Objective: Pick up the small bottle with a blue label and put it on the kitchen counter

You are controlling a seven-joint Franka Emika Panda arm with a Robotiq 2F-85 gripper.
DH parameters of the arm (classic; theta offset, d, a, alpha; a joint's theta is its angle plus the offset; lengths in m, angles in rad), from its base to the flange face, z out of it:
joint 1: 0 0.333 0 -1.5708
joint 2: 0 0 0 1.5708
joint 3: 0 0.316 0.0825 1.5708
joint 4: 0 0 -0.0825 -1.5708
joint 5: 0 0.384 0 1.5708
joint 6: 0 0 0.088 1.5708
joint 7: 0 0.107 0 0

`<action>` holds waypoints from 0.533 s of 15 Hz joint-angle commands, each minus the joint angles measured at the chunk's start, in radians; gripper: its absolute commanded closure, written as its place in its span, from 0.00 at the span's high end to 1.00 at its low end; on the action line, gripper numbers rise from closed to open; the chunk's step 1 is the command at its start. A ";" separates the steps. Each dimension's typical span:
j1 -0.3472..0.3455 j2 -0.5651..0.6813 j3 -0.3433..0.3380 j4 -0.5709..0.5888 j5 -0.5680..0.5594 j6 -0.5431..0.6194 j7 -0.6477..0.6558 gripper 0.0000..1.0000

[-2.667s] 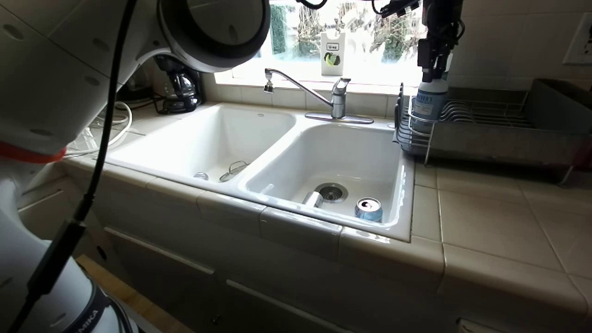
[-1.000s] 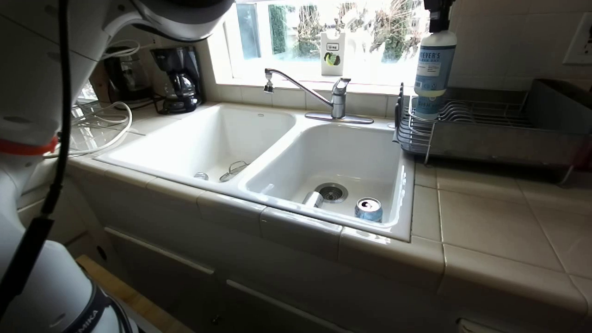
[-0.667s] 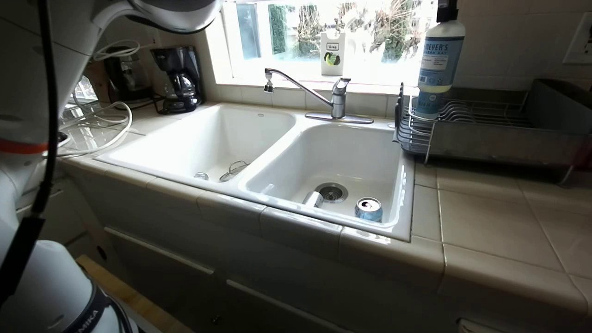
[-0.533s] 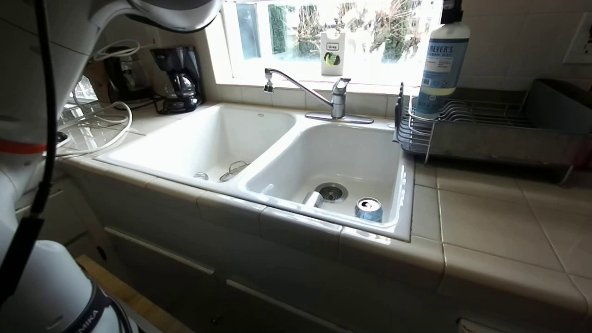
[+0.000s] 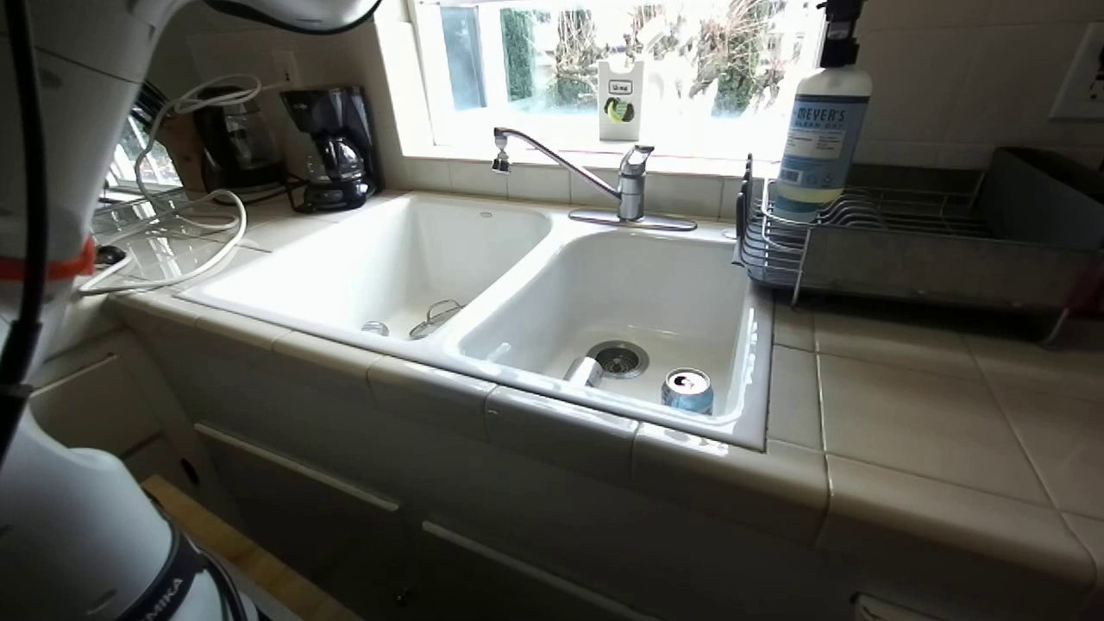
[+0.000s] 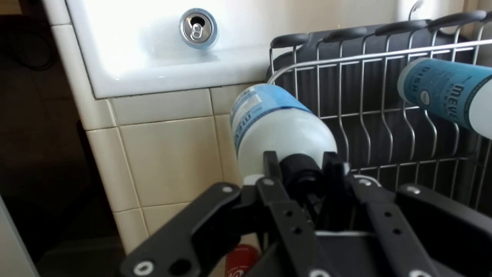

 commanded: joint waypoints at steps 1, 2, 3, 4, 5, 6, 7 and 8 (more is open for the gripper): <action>0.031 -0.134 0.001 -0.212 -0.025 0.033 -0.096 0.08; 0.039 -0.163 -0.002 -0.263 -0.036 0.047 -0.119 0.08; 0.045 -0.186 -0.005 -0.302 -0.048 0.051 -0.137 0.08; 0.050 -0.210 -0.008 -0.342 -0.059 0.062 -0.150 0.08; 0.055 -0.233 -0.009 -0.385 -0.070 0.075 -0.159 0.08; 0.059 -0.258 -0.011 -0.427 -0.084 0.094 -0.163 0.08; 0.061 -0.284 -0.012 -0.470 -0.095 0.110 -0.161 0.08; 0.063 -0.306 -0.011 -0.514 -0.104 0.134 -0.160 0.08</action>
